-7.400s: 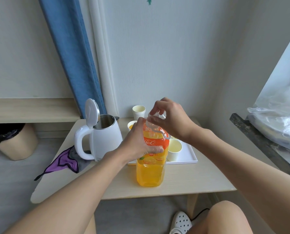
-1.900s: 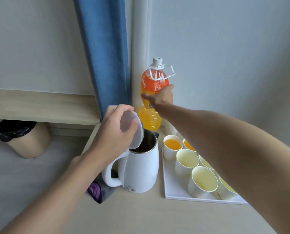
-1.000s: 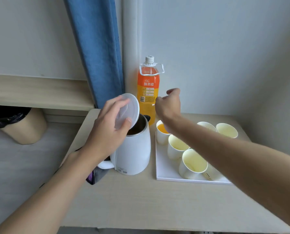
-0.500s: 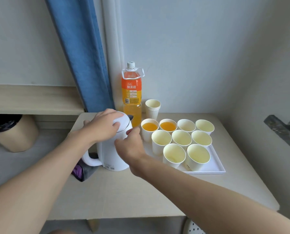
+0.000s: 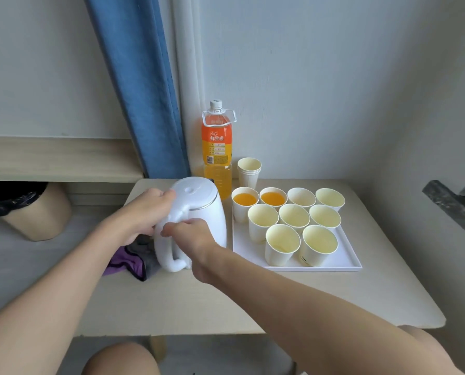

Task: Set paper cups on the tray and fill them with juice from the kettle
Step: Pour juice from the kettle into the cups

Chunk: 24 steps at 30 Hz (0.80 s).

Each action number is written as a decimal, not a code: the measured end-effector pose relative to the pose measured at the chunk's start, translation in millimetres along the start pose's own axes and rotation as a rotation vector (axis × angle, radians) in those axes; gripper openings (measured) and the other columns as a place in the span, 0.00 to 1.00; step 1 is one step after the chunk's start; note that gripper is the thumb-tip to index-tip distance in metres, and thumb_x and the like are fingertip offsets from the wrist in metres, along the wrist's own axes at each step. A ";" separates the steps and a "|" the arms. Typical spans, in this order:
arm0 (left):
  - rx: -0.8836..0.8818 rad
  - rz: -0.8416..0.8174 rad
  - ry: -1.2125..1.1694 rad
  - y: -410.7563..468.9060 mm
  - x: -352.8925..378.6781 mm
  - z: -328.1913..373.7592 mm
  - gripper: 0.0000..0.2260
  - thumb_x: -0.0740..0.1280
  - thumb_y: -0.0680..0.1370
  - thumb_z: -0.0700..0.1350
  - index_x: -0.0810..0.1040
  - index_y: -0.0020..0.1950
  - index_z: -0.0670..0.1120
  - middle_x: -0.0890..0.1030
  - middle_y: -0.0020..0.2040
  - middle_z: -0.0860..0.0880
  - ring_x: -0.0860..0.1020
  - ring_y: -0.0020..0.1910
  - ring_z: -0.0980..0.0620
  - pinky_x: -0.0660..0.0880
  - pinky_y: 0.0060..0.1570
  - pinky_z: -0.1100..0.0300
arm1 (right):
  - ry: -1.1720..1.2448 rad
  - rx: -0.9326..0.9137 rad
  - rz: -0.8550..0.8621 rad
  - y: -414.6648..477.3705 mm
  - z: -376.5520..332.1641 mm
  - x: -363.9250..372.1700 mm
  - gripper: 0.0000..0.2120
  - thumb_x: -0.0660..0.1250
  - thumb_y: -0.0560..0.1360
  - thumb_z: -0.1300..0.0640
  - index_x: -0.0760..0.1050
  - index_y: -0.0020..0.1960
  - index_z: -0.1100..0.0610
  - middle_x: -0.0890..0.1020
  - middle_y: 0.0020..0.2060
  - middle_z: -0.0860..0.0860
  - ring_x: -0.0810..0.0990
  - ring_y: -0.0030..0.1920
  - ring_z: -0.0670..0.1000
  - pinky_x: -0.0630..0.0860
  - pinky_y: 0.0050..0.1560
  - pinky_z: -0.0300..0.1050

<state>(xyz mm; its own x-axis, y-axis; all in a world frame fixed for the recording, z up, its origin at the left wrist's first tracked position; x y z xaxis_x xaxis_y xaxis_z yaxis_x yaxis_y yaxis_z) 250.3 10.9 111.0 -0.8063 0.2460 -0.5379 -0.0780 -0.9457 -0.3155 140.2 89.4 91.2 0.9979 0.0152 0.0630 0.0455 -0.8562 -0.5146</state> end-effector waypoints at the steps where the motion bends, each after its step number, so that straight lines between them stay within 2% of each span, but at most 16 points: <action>1: -0.025 -0.071 -0.073 -7.1 4.5 1.3 0.22 0.54 0.85 0.55 0.77 0.61 0.39 0.79 0.47 0.40 0.77 0.42 0.45 0.80 0.47 0.51 | 0.025 -0.001 0.013 -2.8 2.5 0.6 0.18 0.70 0.75 0.54 0.74 0.63 0.57 0.77 0.51 0.52 0.73 0.42 0.48 0.71 0.40 0.42; 4: -0.048 -0.191 -0.175 -26.6 15.1 7.1 0.18 0.53 0.87 0.45 0.77 0.61 0.34 0.80 0.50 0.37 0.76 0.40 0.42 0.81 0.38 0.55 | 0.055 -0.041 0.112 -4.7 10.5 -5.3 0.20 0.74 0.72 0.50 0.76 0.60 0.58 0.80 0.48 0.52 0.76 0.42 0.48 0.71 0.36 0.40; 7: -0.064 -0.206 -0.221 -39.5 17.0 1.0 0.14 0.58 0.84 0.41 0.80 0.58 0.34 0.84 0.50 0.35 0.81 0.44 0.38 0.83 0.48 0.49 | 0.028 -0.032 0.192 -9.2 16.0 -11.0 0.22 0.72 0.72 0.46 0.76 0.60 0.57 0.81 0.52 0.54 0.79 0.52 0.54 0.74 0.47 0.45; 9: -0.066 -0.097 -0.250 -40.7 14.7 -7.4 0.11 0.62 0.82 0.39 0.82 0.58 0.36 0.86 0.50 0.37 0.84 0.49 0.38 0.82 0.50 0.49 | 0.038 -0.028 0.187 -12.2 15.3 -13.0 0.21 0.71 0.73 0.46 0.75 0.59 0.58 0.80 0.54 0.54 0.78 0.54 0.55 0.74 0.50 0.46; 12: -0.042 0.133 -0.348 -43.7 18.4 -19.6 0.12 0.59 0.82 0.34 0.81 0.58 0.41 0.82 0.52 0.40 0.82 0.50 0.42 0.79 0.45 0.53 | 0.050 -0.041 0.167 -21.0 14.3 -12.5 0.17 0.72 0.74 0.48 0.72 0.54 0.57 0.78 0.49 0.54 0.76 0.50 0.53 0.72 0.41 0.41; 14: -0.021 0.156 -0.373 -45.7 29.1 -29.0 0.13 0.58 0.82 0.33 0.76 0.62 0.45 0.81 0.55 0.42 0.80 0.52 0.44 0.79 0.49 0.51 | 0.002 -0.073 0.238 -22.0 18.7 -16.2 0.15 0.71 0.73 0.49 0.72 0.52 0.57 0.78 0.48 0.54 0.77 0.49 0.54 0.71 0.38 0.41; 17: 0.035 0.116 -0.311 -50.9 46.6 -40.2 0.19 0.63 0.81 0.33 0.70 0.68 0.50 0.78 0.58 0.45 0.78 0.55 0.47 0.77 0.60 0.49 | -0.095 -0.141 0.384 -21.2 23.1 -29.9 0.08 0.68 0.74 0.54 0.72 0.48 0.55 0.78 0.46 0.54 0.76 0.46 0.55 0.72 0.43 0.43; 20: 0.087 0.150 -0.327 -55.1 52.9 -43.4 0.25 0.67 0.80 0.35 0.67 0.74 0.51 0.76 0.56 0.49 0.77 0.54 0.50 0.75 0.51 0.58 | -0.071 -0.173 0.396 -26.1 22.4 -43.0 0.05 0.67 0.73 0.58 0.70 0.43 0.54 0.76 0.42 0.54 0.75 0.42 0.54 0.71 0.40 0.43; 22: 0.115 0.182 -0.385 -56.5 54.9 -43.4 0.26 0.67 0.80 0.35 0.67 0.76 0.50 0.75 0.59 0.46 0.77 0.54 0.51 0.72 0.48 0.60 | -0.052 -0.194 0.372 -36.3 18.5 -50.9 0.03 0.66 0.73 0.59 0.72 0.45 0.56 0.76 0.40 0.54 0.74 0.39 0.54 0.69 0.35 0.40; 24: 0.145 0.201 -0.479 -60.8 55.5 -37.4 0.23 0.66 0.79 0.36 0.70 0.74 0.49 0.76 0.63 0.44 0.77 0.53 0.51 0.72 0.47 0.60 | -0.112 -0.235 0.362 -52.9 9.0 -61.3 0.03 0.66 0.72 0.61 0.75 0.46 0.58 0.76 0.37 0.54 0.75 0.37 0.53 0.68 0.32 0.39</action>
<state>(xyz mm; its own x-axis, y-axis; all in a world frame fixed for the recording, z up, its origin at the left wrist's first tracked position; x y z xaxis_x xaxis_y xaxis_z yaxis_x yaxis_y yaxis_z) 232.2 90.0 71.1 -0.9881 -0.0350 -0.1496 0.0524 -0.9921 -0.1141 77.0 138.4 106.9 0.9471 -0.2625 -0.1849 -0.3065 -0.9106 -0.2773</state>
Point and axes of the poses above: each hand's wrist, its own y-axis towards the middle knuckle, its own x-axis out of the palm, z = x × y, the point moved 5 cm from there along y, towards the middle knuckle
